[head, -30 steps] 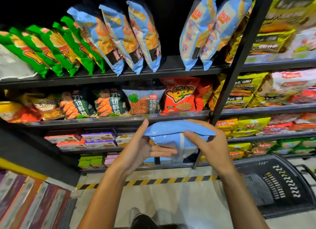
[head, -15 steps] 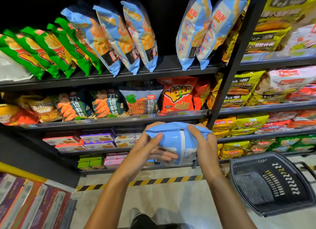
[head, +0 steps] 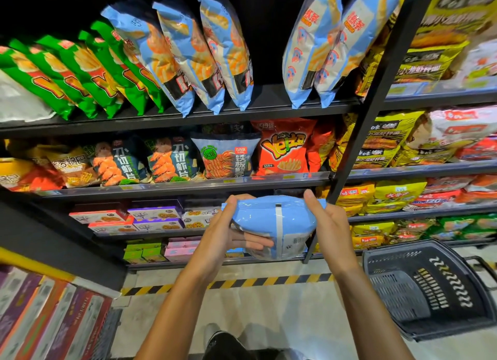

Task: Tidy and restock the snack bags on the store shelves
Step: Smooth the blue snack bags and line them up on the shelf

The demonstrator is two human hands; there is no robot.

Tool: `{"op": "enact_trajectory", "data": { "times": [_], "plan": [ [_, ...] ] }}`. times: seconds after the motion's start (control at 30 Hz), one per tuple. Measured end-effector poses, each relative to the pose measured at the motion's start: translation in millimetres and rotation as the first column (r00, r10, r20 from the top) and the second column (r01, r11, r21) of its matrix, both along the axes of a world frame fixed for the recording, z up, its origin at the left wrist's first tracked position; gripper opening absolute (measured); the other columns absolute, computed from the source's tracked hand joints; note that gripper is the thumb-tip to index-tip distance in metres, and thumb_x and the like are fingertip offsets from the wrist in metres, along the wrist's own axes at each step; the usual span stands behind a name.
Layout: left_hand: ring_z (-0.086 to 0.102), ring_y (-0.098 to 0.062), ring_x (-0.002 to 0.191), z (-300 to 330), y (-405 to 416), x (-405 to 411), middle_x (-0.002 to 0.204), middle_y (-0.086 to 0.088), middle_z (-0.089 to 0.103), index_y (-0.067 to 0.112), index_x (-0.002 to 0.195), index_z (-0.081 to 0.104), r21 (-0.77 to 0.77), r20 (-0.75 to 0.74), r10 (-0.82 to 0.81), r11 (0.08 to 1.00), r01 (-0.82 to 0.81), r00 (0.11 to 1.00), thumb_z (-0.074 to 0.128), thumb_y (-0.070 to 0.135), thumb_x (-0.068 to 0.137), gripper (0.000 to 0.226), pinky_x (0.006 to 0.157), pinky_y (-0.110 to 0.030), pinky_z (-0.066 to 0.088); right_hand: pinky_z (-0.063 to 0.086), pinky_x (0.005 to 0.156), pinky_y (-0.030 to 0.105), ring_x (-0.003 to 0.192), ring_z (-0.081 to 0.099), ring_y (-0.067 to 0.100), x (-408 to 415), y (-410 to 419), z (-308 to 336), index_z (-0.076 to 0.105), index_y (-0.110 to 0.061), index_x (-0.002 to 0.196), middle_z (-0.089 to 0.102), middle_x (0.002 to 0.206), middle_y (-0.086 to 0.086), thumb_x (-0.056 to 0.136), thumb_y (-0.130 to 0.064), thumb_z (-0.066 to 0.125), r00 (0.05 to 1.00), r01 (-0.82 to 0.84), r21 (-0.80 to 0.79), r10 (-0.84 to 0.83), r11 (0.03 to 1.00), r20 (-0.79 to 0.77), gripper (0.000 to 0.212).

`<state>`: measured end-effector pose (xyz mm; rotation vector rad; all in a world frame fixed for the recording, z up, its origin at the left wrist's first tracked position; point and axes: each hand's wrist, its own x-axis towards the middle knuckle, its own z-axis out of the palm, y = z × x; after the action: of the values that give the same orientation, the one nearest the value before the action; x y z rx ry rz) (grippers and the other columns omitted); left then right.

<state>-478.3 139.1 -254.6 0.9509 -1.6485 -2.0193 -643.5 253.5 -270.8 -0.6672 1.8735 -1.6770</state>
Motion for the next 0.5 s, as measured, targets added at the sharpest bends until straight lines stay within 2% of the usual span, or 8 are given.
{"op": "enact_trajectory", "data": {
  "times": [0.1,0.23,0.3,0.33,0.37,0.43,0.5],
  "plan": [
    [0.076,-0.044,0.088,0.0,1.6,-1.6,0.107,-0.020,0.077,0.024,0.132,0.056,-0.024,-0.005,0.001,1.000,-0.001,1.000,0.026,0.053,0.106,0.049,0.088,-0.052,0.061,0.030,0.061,0.034,0.064,0.045,0.022,-2.9,-2.9,-2.2,0.044,0.011,0.069,0.046,0.069,0.015,0.085,-0.067,0.054,0.999,0.032,0.002,-0.032,0.999,0.004,0.081],
    [0.076,-0.045,0.088,0.1,0.8,-2.0,0.107,-0.020,0.077,0.024,0.131,0.056,-0.058,-0.041,-0.001,0.998,-0.002,0.999,0.026,0.051,0.108,0.047,0.092,-0.055,0.058,0.032,0.064,0.034,0.066,0.046,0.023,-4.7,0.8,-0.2,0.050,0.013,0.071,0.049,0.070,0.016,0.077,-0.077,0.052,1.000,0.024,0.012,-0.024,1.000,0.013,0.089],
    [0.075,-0.046,0.088,1.9,1.4,-1.7,0.113,-0.016,0.076,0.024,0.130,0.057,-0.086,-0.074,0.001,0.996,-0.007,0.997,0.029,0.052,0.105,0.047,0.090,-0.052,0.060,0.037,0.066,0.034,0.068,0.054,0.024,-5.9,4.6,2.1,0.062,0.013,0.081,0.058,0.074,0.023,0.082,-0.078,0.051,1.000,-0.019,0.001,0.019,1.000,0.022,0.092],
    [0.075,-0.045,0.089,2.5,1.8,-1.2,0.119,-0.013,0.075,0.025,0.129,0.058,-0.103,-0.094,-0.001,0.995,-0.009,0.996,0.031,0.052,0.103,0.046,0.090,-0.050,0.060,0.043,0.071,0.034,0.076,0.063,0.024,-6.6,5.7,4.6,0.072,0.008,0.093,0.069,0.084,0.022,0.090,-0.077,0.049,0.997,-0.068,-0.013,0.068,0.998,0.038,0.088],
    [0.075,-0.042,0.094,2.4,1.2,0.3,0.125,-0.008,0.072,0.026,0.128,0.061,-0.128,-0.105,-0.003,0.992,-0.011,0.994,0.032,0.051,0.103,0.045,0.091,-0.048,0.060,0.049,0.082,0.030,0.093,0.071,0.018,-8.1,7.8,6.1,0.079,-0.006,0.105,0.077,0.101,0.011,0.096,-0.073,0.044,0.990,-0.119,-0.043,0.122,0.992,0.074,0.076],
    [0.070,-0.029,0.114,3.3,0.0,4.9,0.134,0.006,0.066,0.034,0.123,0.065,-0.212,-0.094,-0.034,0.977,0.014,0.995,0.031,0.048,0.107,0.040,0.098,-0.041,0.056,0.045,0.107,0.034,0.128,0.062,0.010,-14.7,15.9,8.5,0.075,-0.023,0.126,0.071,0.132,-0.004,0.096,-0.069,0.030,0.970,-0.167,-0.135,0.187,0.977,0.153,0.071],
    [0.051,-0.012,0.138,4.8,-1.5,8.2,0.145,0.018,0.055,0.039,0.122,0.065,-0.367,-0.054,-0.121,0.926,0.093,0.991,0.031,0.044,0.111,0.036,0.114,-0.032,0.040,0.042,0.115,0.046,0.140,0.052,0.013,-28.7,23.6,10.1,0.067,-0.028,0.137,0.062,0.145,-0.008,0.095,-0.073,0.024,0.921,-0.183,-0.204,0.240,0.962,0.307,0.075]
  ]
}}
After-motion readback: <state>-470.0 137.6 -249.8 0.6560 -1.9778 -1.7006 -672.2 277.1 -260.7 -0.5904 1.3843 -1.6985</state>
